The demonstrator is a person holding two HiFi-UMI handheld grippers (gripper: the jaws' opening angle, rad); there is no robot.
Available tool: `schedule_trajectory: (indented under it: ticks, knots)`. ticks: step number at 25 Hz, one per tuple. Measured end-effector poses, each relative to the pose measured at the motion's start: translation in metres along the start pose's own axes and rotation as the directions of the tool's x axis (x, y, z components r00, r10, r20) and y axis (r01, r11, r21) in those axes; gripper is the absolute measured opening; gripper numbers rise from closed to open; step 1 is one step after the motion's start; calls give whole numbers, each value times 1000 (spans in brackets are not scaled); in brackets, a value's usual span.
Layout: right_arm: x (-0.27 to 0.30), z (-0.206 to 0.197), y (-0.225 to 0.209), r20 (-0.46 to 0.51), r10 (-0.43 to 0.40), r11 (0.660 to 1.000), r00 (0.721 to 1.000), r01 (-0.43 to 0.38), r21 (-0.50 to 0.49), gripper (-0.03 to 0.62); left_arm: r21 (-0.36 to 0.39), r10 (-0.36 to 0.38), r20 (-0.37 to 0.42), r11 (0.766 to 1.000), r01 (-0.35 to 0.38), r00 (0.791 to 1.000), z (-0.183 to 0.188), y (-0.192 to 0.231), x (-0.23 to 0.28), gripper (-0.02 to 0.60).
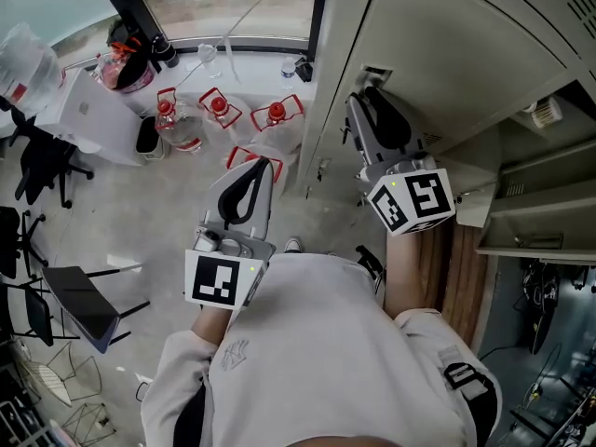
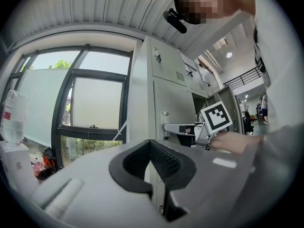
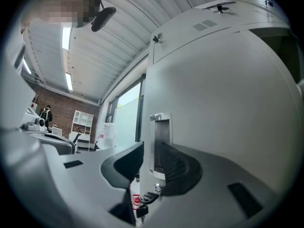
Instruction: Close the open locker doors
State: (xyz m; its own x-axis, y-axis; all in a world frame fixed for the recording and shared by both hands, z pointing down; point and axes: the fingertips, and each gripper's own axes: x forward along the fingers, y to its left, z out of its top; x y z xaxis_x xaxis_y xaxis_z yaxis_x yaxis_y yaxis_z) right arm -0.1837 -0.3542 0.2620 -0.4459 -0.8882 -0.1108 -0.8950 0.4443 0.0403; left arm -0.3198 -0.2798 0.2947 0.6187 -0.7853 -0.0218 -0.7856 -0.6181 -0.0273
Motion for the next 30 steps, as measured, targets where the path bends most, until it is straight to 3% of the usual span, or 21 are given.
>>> schedule_trajectory:
  ticks: [13, 19, 21, 23, 30]
  knots:
    - [7, -8, -10, -20, -37, 999, 999, 37, 3, 97, -3, 7, -1, 1000, -7, 1000, 0, 8, 2, 8]
    - [-8, 9, -2, 31, -12, 999, 999, 11, 31, 97, -17, -12, -26, 1000, 12, 1000, -5, 1, 3, 8]
    - [-22, 19, 1, 60, -20, 999, 998, 18, 41, 95, -1, -29, -6, 1000, 29, 1000, -3, -5, 6, 8]
    - [-42, 25, 5, 82, -41, 998, 996, 36, 52, 24, 3, -60, 21, 998, 60, 998, 0, -16, 9, 8]
    - [-118, 14, 6, 36, -118, 993, 992, 118, 9, 12, -21, -169, -2, 985, 169, 986, -8, -71, 26, 8]
